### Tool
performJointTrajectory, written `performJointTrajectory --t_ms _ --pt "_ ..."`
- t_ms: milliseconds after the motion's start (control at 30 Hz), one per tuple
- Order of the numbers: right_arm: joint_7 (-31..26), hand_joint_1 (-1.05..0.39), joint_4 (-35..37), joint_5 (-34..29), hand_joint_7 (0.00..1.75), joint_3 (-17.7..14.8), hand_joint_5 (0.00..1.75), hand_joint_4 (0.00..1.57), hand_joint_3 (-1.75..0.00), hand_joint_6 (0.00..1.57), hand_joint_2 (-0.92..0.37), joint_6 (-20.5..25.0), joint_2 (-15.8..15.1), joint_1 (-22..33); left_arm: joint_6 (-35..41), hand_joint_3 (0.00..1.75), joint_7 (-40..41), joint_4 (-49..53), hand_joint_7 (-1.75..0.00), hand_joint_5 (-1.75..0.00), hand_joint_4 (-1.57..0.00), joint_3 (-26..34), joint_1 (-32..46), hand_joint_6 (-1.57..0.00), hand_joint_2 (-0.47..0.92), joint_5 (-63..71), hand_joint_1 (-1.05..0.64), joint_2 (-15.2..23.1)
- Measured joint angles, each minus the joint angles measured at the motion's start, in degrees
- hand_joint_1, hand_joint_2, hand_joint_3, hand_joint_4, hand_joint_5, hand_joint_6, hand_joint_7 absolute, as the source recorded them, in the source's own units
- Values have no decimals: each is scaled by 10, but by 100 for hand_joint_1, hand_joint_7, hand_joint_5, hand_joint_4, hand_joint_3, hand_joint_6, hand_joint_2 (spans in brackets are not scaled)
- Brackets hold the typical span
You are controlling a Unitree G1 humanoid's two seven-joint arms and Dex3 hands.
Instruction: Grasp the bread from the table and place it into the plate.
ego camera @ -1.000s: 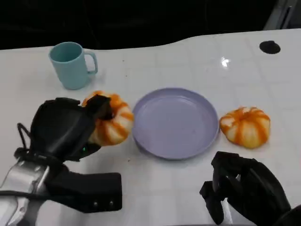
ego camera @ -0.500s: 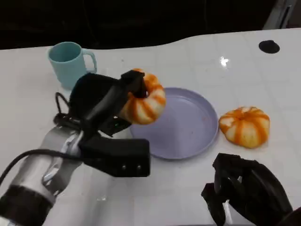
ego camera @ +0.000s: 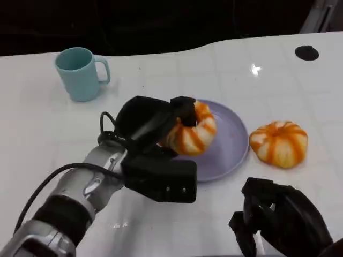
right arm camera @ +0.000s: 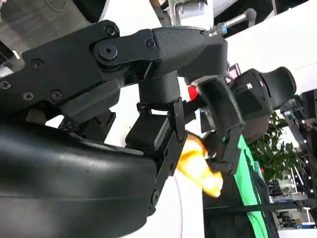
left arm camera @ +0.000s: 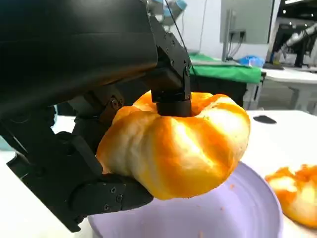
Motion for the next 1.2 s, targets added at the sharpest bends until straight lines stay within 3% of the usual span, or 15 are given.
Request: performJointTrajectory --t_ms 67,100,133,200,300,400,467,567,767,967,1033,1100,1167,1200 --pt "0 -100 0 0 149 0 164 123 -29 107 -92 -1 0 0 -9 93 -1 23 -114 -171 -75 0 -9 -75 60 -11 -25 -6" --pt "0 -99 0 0 149 1 164 123 -29 107 -92 -1 0 0 -12 65 -4 31 -77 -149 -67 0 -12 -73 70 -16 -28 -9" --pt "0 -99 0 0 149 1 164 123 -29 107 -92 -1 1 1 -13 45 -11 37 -53 -127 -64 0 -15 -73 80 -21 -30 -11" --pt "0 -98 -1 1 149 1 163 123 -28 107 -92 0 1 1 -10 26 -28 42 -18 -83 -49 -3 -18 -61 90 -24 -40 -12" --pt "0 -98 -2 1 149 1 163 123 -29 107 -92 0 1 2 8 28 -53 43 -2 -54 -26 -21 -21 -39 92 -12 -58 -9" --pt "-1 -97 -4 1 148 1 163 122 -31 106 -92 0 1 4 30 39 -74 34 0 -42 -6 -38 -21 -22 92 2 -75 -3" --pt "-1 -97 -4 0 149 1 163 122 -31 106 -92 0 1 6 48 43 -98 18 0 -33 -1 -47 -21 -18 92 13 -82 4" --pt "-1 -97 -5 0 148 2 163 122 -31 105 -92 0 1 6 75 48 -149 -17 -1 -31 0 -53 -21 -18 92 17 -90 18" --pt "-1 -96 -6 1 148 1 163 120 -31 105 -92 0 1 7 91 49 -192 -97 -5 -40 -7 -49 -11 -26 92 11 -88 47" --pt "-2 -96 -12 1 149 1 164 120 -31 104 -92 2 1 9 67 45 -194 -151 -13 -65 -32 -18 33 -53 92 -32 -82 69" --pt "-2 -96 -13 1 149 2 164 120 -32 105 -92 2 1 9 50 40 -192 -169 -15 -92 -32 -1 53 -64 92 -53 -77 77" --pt "-2 -96 -13 1 149 2 164 120 -32 105 -92 2 1 10 32 38 -188 -192 -21 -107 -33 19 76 -70 92 -81 -74 82" --pt "-3 -96 -15 0 150 2 164 120 -33 105 -92 2 1 10 12 34 -187 -214 -64 -124 -38 45 102 -60 92 -120 -71 83" --pt "-4 -95 -16 0 150 3 164 120 -33 105 -92 2 1 10 1 33 -189 -221 -77 -128 -40 58 117 -57 92 -147 -70 82"
